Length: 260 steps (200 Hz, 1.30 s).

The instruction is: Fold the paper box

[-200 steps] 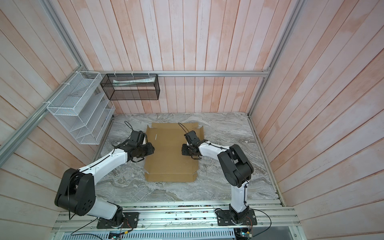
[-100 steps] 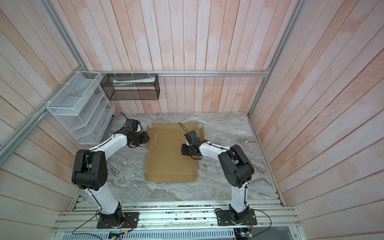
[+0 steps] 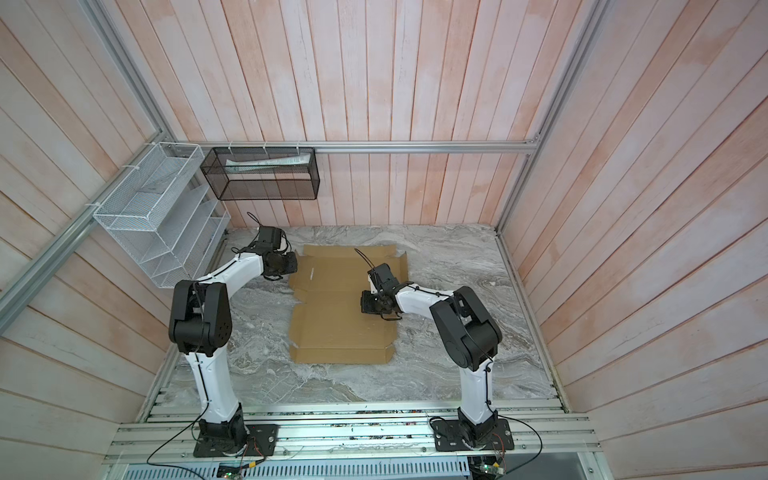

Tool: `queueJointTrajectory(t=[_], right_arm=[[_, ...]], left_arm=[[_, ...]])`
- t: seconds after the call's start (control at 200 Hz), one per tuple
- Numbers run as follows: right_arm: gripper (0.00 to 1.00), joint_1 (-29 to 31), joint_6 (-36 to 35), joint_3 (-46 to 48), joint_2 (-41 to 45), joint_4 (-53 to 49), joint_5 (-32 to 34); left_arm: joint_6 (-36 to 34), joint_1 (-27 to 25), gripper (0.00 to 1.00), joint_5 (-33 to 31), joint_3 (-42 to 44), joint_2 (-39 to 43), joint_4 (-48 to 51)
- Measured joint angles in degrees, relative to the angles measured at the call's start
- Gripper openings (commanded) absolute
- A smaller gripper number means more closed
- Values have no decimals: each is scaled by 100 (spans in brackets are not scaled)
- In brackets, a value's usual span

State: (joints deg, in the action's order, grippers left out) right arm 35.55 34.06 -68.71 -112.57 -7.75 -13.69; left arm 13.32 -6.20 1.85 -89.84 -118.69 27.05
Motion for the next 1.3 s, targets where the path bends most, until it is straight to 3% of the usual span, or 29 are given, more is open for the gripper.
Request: queueJointTrajectory(t=[0.34, 0.735, 0.975, 1.3], right_arm=[[12, -2, -2, -48, -114, 94, -197], [12, -2, -2, -92, -177, 166, -308], [14, -2, 9, -98, -177, 177, -313], [26, -2, 85, -223, -177, 208, -332]], left_arm=[[-66, -2, 31, -79, -479, -551, 157], [-107, -15, 0, -81, -557, -699, 210], [-85, 4, 0, -55, -240, -612, -66], [295, 24, 0, 219, 953, 398, -857]])
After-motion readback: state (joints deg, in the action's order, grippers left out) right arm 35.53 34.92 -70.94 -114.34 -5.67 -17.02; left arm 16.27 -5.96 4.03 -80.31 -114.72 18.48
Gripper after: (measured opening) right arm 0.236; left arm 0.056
